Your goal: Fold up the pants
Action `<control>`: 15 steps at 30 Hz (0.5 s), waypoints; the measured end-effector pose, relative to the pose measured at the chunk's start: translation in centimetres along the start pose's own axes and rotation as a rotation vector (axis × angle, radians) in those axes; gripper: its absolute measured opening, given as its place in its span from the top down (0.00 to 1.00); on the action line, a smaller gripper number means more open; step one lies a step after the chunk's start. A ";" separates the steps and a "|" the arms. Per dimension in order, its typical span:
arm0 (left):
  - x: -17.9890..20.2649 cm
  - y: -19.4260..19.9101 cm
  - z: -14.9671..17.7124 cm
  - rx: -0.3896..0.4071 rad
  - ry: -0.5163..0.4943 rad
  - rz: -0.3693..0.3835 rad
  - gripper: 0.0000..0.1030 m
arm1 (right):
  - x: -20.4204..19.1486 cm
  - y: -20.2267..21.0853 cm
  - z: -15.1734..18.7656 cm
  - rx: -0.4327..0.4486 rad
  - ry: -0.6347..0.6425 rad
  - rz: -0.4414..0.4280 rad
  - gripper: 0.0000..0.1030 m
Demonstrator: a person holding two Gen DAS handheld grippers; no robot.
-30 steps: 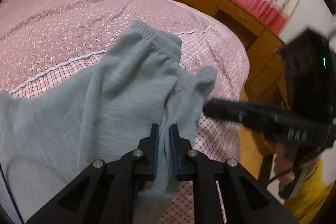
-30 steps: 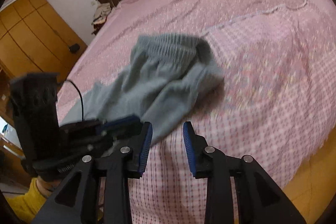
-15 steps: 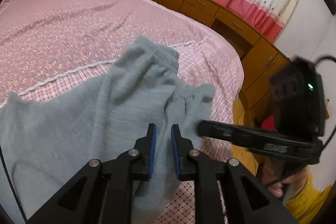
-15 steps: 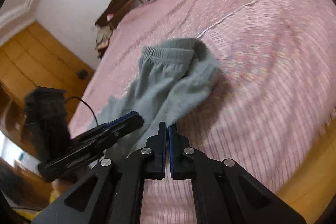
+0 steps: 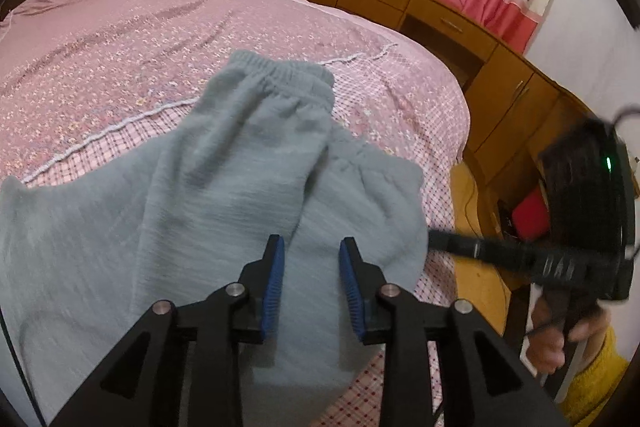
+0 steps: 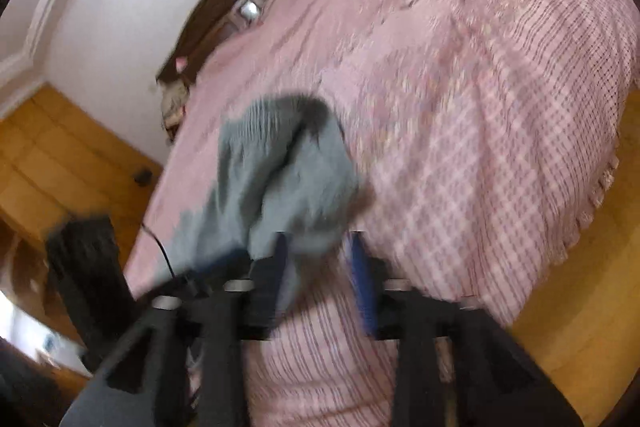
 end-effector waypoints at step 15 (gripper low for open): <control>1.4 -0.8 0.4 -0.020 -0.027 0.012 0.67 | 3.0 -3.1 -1.7 -0.020 -0.106 0.047 0.89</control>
Point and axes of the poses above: each gripper's, at about its wrist camera, not at the fingertips, and y roughly against the way its jaws point, x to its right, z to its underside, the point moved 7 cm from there along -y, roughly the way its jaws point, and after that the axes turned 8 degrees about -x, right-handed, at the moved point
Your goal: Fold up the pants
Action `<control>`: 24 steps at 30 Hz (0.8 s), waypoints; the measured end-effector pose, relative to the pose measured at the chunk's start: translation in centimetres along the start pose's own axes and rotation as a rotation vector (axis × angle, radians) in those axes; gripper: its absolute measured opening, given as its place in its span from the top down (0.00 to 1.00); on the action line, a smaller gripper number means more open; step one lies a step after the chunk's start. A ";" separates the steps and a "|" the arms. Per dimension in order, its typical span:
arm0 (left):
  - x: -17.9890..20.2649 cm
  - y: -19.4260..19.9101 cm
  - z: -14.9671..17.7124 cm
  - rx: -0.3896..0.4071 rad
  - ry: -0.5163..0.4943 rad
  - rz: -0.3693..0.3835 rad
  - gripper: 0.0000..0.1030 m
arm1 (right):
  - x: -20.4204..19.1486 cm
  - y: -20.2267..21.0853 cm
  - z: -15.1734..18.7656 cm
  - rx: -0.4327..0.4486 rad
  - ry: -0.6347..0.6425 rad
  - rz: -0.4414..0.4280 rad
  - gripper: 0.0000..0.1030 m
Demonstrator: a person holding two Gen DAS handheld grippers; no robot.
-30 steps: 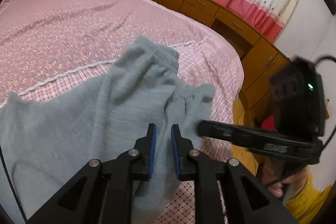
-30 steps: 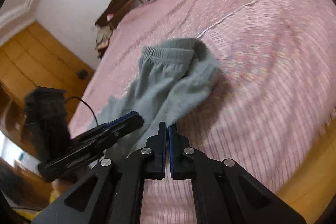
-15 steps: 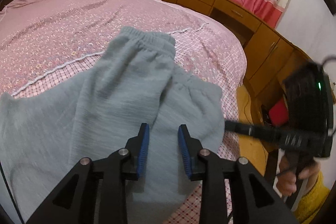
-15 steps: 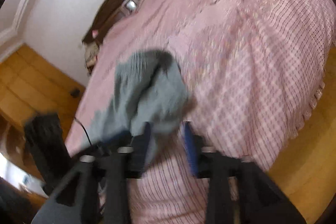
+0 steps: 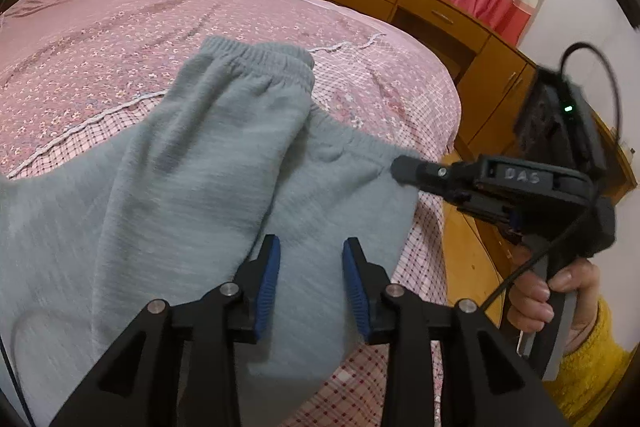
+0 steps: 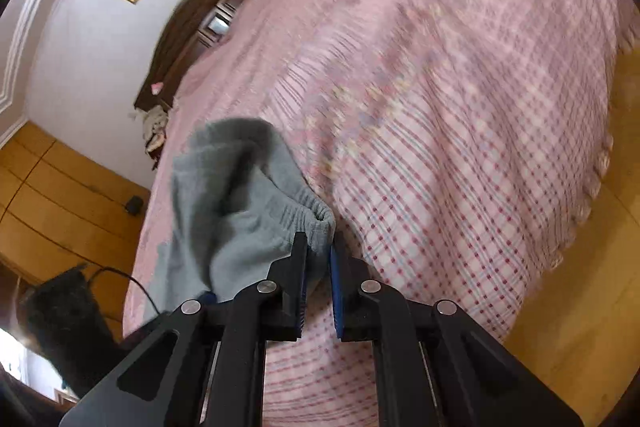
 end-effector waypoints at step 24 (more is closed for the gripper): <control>-9.6 7.1 0.8 0.076 0.222 -0.140 0.58 | -12.1 -1.9 -3.3 -0.040 0.233 0.056 0.63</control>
Point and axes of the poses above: each gripper's, at about its wrist camera, not at the fingertips, and y roughly against the way its jaws point, x to its right, z to its underside, the point moved 7 cm from there along -y, roughly the way its jaws point, and after that the axes turned 8 degrees about -x, right-handed, at the moved point
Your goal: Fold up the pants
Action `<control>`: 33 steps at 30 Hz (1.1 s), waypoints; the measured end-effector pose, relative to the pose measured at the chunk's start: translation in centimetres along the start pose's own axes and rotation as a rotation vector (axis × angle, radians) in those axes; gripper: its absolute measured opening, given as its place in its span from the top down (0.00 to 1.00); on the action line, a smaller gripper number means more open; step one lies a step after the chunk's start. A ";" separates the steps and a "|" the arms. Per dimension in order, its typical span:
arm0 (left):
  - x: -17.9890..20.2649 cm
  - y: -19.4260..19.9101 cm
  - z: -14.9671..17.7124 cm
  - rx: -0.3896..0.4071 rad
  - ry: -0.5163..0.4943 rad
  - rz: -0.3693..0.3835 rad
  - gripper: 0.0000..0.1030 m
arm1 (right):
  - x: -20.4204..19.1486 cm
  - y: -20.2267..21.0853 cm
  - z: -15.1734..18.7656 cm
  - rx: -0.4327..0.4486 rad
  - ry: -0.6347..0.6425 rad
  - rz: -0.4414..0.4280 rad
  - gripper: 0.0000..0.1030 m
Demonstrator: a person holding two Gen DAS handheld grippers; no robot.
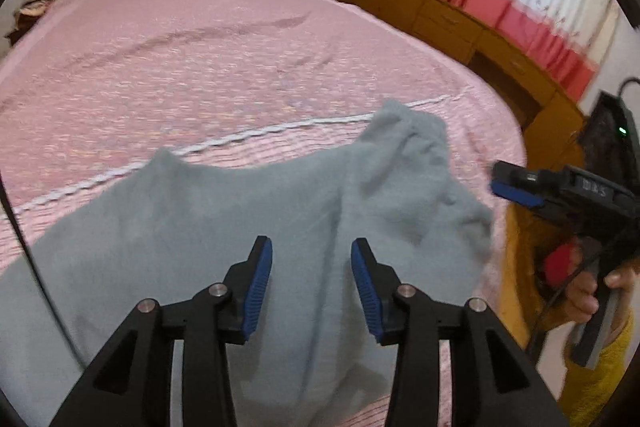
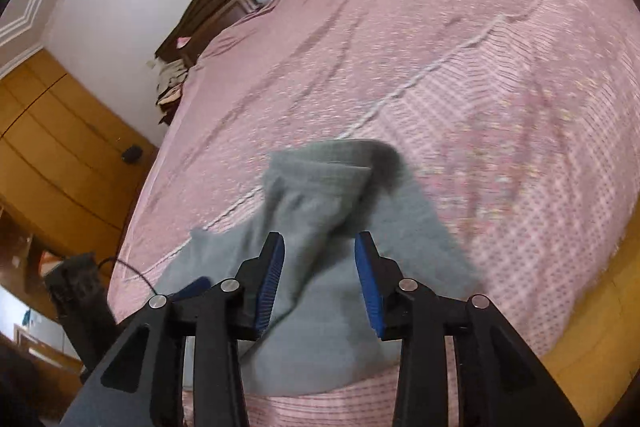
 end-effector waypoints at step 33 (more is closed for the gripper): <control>11.2 -1.0 2.5 -0.073 -0.210 0.233 0.57 | 9.4 5.4 5.9 0.076 -0.215 -0.066 0.63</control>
Point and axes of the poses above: each gripper's, at about its wrist camera, not at the fingertips, and y roughly against the way its jaws point, x to its right, z to its underside, the point moved 7 cm from there along -y, roughly the way its jaws point, and after that the axes turned 8 degrees about -x, right-handed, at the moved point
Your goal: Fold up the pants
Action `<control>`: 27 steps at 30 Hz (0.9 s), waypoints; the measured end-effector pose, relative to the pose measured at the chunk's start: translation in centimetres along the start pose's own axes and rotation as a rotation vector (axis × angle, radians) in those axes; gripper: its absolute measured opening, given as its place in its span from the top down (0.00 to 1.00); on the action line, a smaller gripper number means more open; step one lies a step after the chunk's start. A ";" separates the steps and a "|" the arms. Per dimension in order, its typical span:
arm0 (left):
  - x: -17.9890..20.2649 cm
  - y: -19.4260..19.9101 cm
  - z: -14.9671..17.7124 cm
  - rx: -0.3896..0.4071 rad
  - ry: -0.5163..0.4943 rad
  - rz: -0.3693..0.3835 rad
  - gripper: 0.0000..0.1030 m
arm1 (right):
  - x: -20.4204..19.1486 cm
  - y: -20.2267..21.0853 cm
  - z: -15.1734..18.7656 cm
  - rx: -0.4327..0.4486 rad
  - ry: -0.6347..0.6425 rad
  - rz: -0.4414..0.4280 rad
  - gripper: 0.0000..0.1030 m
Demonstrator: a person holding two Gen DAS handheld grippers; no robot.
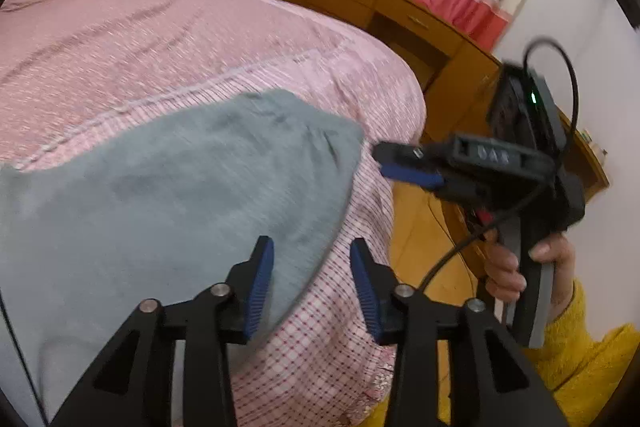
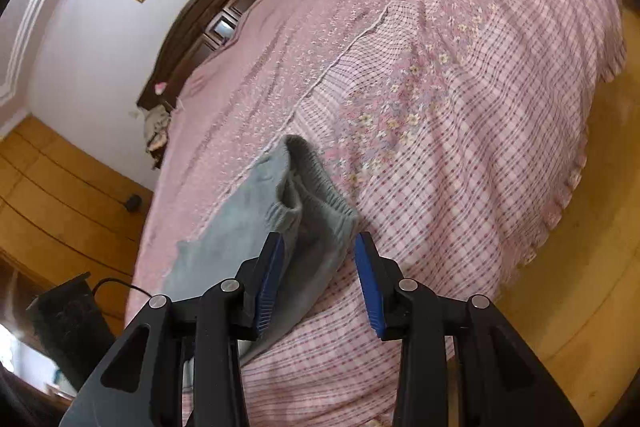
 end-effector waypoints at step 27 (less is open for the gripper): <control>-4.9 -2.6 3.3 -0.069 0.095 -0.214 0.54 | 2.5 -0.4 1.5 0.041 -0.003 0.065 0.59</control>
Point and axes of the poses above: each gripper's, at about its wrist camera, not at the fingertips, and y roughly against the way its jaws point, x to its right, z to its underside, the point moved 7 cm from there along -y, roughly the way its jaws point, and after that the axes turned 8 degrees about -x, right-handed, at the moved point
